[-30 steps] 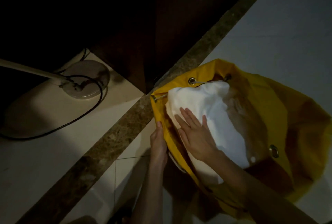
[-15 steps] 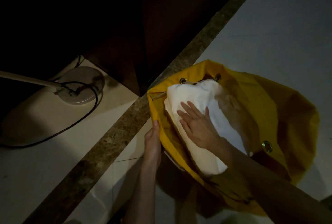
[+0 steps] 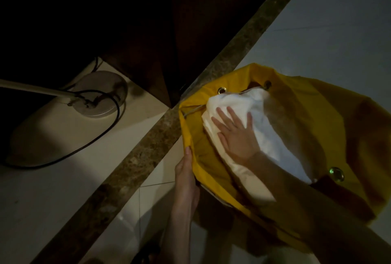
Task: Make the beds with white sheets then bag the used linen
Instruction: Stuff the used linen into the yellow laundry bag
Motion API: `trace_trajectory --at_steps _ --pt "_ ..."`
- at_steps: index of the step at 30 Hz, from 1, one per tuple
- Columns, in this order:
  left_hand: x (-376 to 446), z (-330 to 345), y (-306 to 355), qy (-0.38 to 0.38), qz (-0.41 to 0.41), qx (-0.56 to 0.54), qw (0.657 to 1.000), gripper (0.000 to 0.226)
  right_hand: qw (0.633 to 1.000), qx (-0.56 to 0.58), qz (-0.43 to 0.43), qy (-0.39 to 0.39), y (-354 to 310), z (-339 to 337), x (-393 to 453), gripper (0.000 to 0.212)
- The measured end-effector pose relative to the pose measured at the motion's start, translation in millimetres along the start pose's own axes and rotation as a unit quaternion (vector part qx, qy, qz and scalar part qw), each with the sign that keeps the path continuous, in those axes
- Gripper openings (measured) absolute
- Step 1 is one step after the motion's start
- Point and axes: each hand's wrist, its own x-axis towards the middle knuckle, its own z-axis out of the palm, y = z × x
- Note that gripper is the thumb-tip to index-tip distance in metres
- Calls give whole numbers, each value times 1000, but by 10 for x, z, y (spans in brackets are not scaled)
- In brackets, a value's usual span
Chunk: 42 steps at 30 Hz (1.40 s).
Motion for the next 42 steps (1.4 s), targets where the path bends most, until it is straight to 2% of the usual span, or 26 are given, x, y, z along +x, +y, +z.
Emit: trace_trajectory --at_steps 2,4,7,12,17,20,22,24,26,28,30,32,34,36,38,42 --pt "15 -20 8 -2 2 13 1000 24 1000 -10 -2 -5 209 7 49 53" --pt "26 -37 60 -4 14 44 999 28 1000 -8 17 -18 237 -33 126 53" --pt "48 -68 109 5 25 87 996 29 998 36 34 -25 -31 -36 27 53" --pt "65 45 85 8 32 122 992 28 998 -19 60 -10 -308 -2 -503 55" --pt "-34 166 16 40 2 58 997 32 994 -40 64 -82 -190 80 -526 53" --pt "-64 113 -70 36 -18 50 998 30 992 -46 49 -108 42 54 -478 54" --pt "-86 94 -62 1 -25 108 994 27 991 -31 28 -125 222 14 -446 53" --pt "-65 100 -3 -47 -31 202 978 40 988 -44 8 -148 341 -66 -412 52" --pt "10 55 63 -59 -47 309 948 49 984 -55 -22 -167 373 -165 -421 52" --pt "109 34 175 -39 -53 392 918 60 984 -37 -49 -168 349 -326 -449 47" --pt "155 73 323 13 -67 511 857 71 985 2 -45 -169 376 -467 -564 47" --pt "175 189 526 77 -49 597 797 71 983 15 -29 -181 477 -628 -714 49" --pt "153 408 726 78 -5 648 757 68 978 9 -20 -205 600 -797 -864 48" --pt "139 658 828 32 60 711 700 66 970 -18 -7 -243 676 -936 -986 48" --pt "133 938 840 -61 102 756 643 60 966 -35 5 -256 745 -1059 -1093 49" --pt "100 1406 784 -221 93 791 563 54 972 -43 43 -229 917 -1268 -1342 51"
